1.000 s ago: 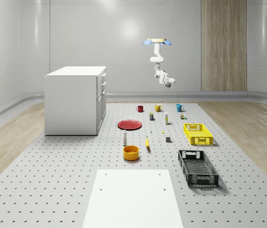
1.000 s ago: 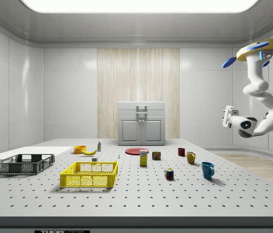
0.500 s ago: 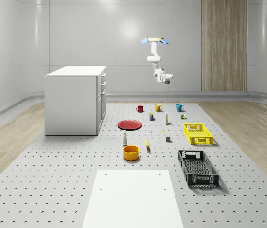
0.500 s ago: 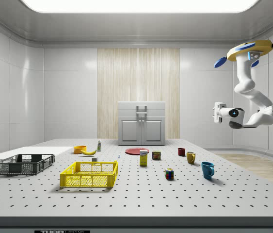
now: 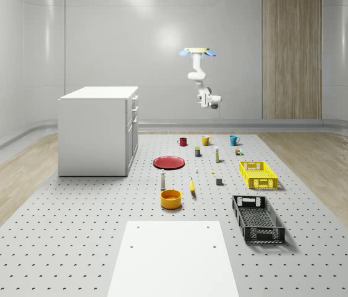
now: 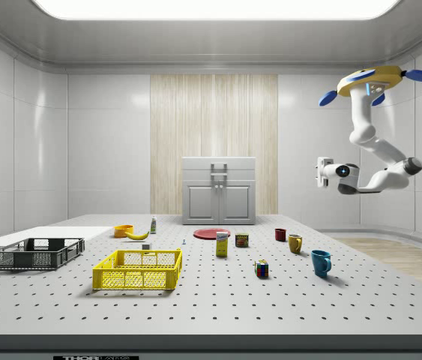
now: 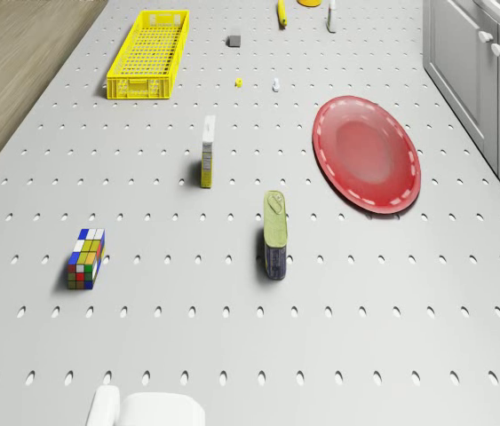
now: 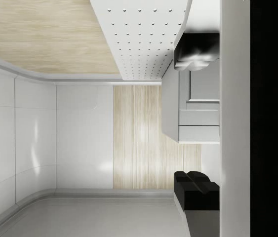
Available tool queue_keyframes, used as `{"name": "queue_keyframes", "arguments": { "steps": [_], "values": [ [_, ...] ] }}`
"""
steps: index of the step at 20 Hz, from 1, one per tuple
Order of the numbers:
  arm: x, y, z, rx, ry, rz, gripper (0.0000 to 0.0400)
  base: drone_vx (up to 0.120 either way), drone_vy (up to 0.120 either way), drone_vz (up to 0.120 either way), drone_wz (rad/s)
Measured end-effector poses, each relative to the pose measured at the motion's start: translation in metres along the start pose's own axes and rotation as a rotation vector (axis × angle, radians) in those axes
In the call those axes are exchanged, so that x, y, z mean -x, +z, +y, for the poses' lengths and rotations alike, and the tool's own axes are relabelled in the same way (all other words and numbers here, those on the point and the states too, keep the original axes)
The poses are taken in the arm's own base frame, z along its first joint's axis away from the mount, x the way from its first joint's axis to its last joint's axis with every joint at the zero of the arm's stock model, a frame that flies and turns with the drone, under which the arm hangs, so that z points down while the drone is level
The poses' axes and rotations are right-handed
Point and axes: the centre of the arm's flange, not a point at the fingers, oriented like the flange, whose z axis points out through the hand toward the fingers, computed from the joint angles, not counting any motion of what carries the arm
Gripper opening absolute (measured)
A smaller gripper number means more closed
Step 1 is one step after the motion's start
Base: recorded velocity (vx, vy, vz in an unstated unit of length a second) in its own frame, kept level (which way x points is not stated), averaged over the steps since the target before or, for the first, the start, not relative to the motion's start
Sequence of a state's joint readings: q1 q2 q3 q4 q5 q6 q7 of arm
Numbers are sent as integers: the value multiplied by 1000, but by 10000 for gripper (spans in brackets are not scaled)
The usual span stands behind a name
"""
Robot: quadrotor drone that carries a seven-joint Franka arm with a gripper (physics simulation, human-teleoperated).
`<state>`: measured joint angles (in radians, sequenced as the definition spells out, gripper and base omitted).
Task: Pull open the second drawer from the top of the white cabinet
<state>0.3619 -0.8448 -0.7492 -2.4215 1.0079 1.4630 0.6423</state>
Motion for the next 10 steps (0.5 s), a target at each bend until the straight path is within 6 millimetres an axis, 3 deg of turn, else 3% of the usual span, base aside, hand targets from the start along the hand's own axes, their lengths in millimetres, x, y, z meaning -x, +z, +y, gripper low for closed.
{"name": "queue_keyframes", "arguments": {
  "steps": [5,10],
  "values": [
    [0,0,0,-3,0,-3,300,120,-120,120,0],
    [0,0,0,-4,0,-4,300,120,-120,0,0]
  ]
}}
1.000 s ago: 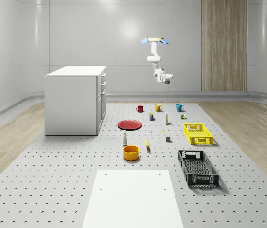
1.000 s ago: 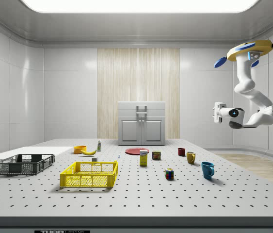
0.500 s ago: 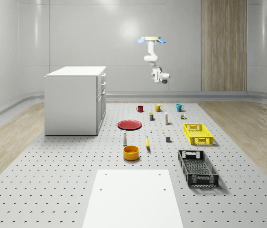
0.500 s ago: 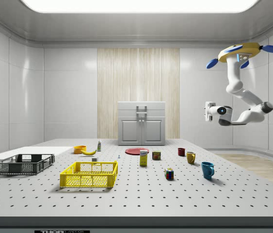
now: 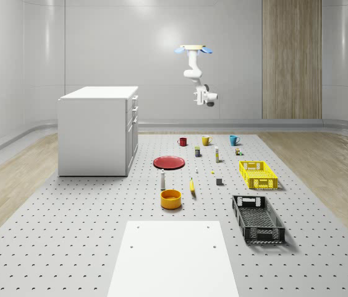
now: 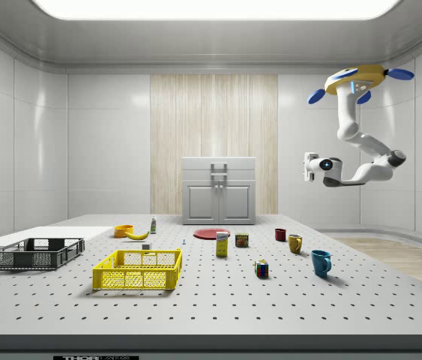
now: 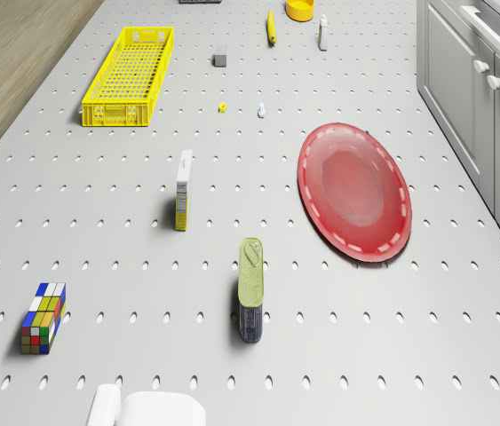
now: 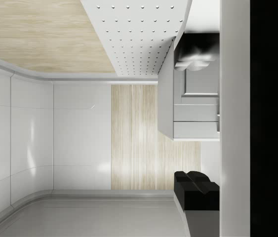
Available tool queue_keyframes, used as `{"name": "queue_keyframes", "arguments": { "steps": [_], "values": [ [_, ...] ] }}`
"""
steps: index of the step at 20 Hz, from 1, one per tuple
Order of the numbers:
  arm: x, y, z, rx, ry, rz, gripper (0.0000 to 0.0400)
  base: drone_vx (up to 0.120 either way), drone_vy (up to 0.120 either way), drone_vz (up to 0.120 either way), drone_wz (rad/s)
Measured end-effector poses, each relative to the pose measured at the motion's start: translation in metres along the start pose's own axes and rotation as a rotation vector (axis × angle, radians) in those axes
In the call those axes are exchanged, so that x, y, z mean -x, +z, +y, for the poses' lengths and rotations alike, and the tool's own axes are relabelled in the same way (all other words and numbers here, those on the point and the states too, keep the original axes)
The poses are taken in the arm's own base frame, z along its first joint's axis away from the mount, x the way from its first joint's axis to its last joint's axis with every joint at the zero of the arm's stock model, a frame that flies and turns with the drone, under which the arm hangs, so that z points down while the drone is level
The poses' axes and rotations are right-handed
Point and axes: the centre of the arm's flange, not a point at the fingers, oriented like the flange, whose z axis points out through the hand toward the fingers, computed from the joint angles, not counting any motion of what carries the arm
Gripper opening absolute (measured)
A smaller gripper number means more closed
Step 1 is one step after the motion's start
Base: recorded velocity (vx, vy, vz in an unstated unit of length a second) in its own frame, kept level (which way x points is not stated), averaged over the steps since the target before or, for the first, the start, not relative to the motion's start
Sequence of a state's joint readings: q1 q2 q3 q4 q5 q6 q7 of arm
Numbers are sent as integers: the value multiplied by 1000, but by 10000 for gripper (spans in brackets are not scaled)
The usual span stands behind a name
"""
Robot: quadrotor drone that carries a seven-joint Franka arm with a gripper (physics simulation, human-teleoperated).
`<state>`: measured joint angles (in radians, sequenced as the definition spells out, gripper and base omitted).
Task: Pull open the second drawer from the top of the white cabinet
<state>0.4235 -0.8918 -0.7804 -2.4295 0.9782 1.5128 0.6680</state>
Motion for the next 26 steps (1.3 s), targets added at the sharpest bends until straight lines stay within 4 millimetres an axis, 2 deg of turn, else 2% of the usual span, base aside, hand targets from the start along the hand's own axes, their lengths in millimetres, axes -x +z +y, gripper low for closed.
{"name": "queue_keyframes", "arguments": {
  "steps": [22,26],
  "values": [
    [0,0,0,-1,0,-1,300,120,-120,0,0],
    [0,0,0,-1,0,-1,300,120,-120,120,0]
  ]
}}
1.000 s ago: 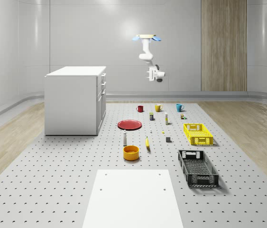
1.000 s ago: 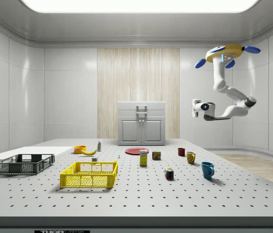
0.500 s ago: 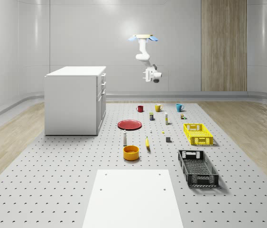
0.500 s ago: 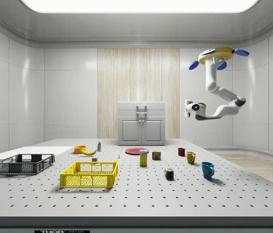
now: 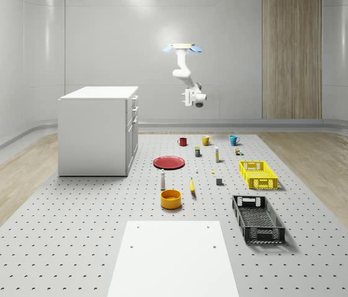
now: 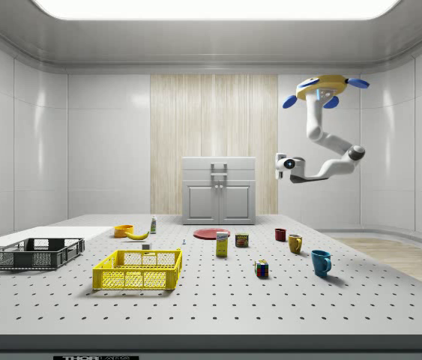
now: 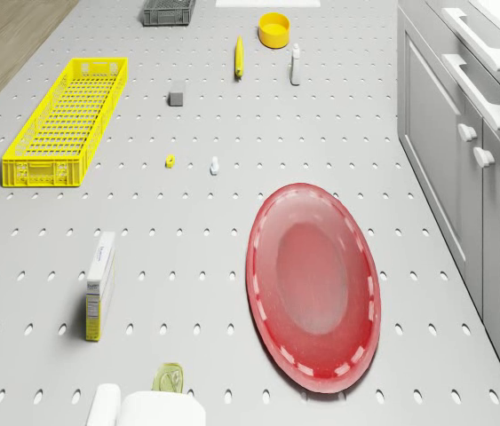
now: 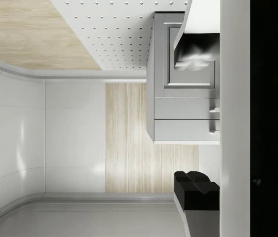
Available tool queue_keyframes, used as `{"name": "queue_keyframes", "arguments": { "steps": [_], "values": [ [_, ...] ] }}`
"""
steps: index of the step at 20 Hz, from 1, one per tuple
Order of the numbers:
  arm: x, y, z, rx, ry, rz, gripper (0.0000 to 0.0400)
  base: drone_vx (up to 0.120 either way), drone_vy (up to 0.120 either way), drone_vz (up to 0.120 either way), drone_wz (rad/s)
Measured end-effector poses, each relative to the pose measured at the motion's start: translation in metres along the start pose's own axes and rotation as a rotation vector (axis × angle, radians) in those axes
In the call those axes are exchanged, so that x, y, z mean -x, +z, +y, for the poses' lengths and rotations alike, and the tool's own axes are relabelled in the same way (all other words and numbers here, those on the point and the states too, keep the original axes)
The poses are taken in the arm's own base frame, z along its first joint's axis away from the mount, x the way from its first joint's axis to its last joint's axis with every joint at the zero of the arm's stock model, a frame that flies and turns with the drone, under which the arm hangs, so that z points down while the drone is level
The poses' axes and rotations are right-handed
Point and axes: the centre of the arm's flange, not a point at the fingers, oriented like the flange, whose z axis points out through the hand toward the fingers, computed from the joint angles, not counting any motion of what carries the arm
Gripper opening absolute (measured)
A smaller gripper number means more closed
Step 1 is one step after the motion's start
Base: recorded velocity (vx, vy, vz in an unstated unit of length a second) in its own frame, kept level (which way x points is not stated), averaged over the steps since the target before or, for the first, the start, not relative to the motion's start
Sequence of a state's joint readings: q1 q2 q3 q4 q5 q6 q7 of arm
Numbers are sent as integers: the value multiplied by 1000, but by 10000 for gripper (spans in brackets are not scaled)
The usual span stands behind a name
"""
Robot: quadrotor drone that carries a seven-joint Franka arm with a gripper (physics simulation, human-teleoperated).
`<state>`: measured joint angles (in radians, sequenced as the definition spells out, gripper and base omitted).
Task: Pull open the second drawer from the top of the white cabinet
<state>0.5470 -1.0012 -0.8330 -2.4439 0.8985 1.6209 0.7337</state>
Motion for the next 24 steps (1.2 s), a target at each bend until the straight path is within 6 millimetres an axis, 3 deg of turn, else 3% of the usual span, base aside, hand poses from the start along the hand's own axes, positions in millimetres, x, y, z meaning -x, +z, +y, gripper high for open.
{"name": "queue_keyframes", "arguments": {
  "steps": [7,19,24],
  "values": [
    [0,0,0,0,0,0,300,120,-120,0,0],
    [0,0,0,0,0,0,300,120,-120,-120,0],
    [0,0,0,0,0,0,300,120,-120,-48,0]
  ]
}}
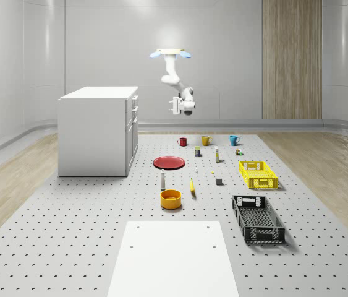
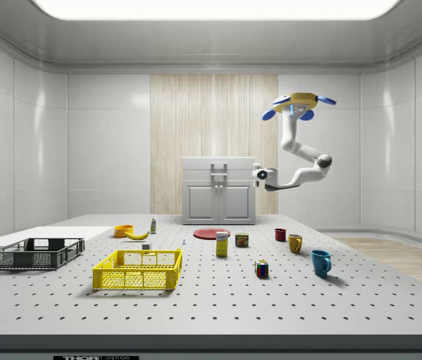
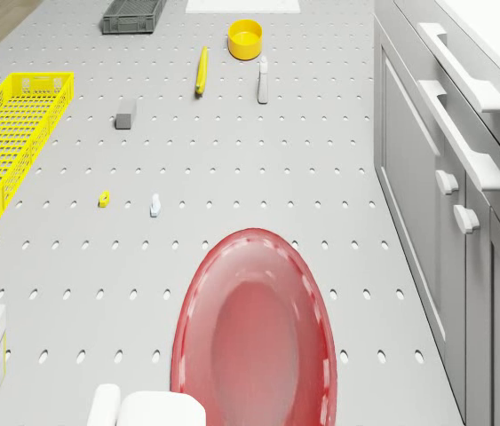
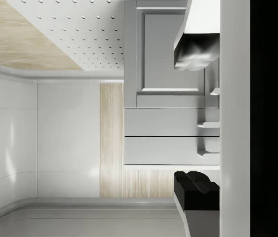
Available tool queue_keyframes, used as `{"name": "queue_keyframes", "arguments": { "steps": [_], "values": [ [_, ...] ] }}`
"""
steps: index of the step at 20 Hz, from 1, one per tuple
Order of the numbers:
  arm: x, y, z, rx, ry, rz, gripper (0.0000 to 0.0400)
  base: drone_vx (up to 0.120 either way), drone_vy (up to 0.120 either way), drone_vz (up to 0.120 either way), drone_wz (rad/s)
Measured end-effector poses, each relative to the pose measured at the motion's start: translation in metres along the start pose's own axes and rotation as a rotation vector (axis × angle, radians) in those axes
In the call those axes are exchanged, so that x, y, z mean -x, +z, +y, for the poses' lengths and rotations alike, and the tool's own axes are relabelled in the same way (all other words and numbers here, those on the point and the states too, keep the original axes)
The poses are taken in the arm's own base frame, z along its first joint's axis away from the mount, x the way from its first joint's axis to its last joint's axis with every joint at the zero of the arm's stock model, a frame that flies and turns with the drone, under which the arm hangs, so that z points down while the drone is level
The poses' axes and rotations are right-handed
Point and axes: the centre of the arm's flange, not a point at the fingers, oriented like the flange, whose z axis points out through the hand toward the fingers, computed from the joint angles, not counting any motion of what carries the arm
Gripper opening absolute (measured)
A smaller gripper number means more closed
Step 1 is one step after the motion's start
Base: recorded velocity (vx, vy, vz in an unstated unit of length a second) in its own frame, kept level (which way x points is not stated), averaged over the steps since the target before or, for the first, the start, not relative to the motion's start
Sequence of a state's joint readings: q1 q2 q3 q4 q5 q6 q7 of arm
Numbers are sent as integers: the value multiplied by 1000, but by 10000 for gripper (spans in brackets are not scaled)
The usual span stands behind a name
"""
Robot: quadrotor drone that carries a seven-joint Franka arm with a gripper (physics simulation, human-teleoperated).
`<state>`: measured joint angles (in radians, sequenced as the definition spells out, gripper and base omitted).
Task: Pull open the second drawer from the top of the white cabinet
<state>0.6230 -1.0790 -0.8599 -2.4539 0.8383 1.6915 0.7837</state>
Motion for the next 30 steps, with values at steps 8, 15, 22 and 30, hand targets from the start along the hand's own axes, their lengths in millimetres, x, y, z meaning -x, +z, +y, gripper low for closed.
{"name": "queue_keyframes", "arguments": {
  "steps": [8,15,22,30],
  "values": [
    [0,2,0,0,0,0,300,85,-85,-90,0],
    [0,27,0,0,0,0,300,0,0,0,0],
    [0,62,0,0,0,0,300,0,0,0,0],
    [1,106,0,0,0,0,300,0,0,0,0]
  ]
}}
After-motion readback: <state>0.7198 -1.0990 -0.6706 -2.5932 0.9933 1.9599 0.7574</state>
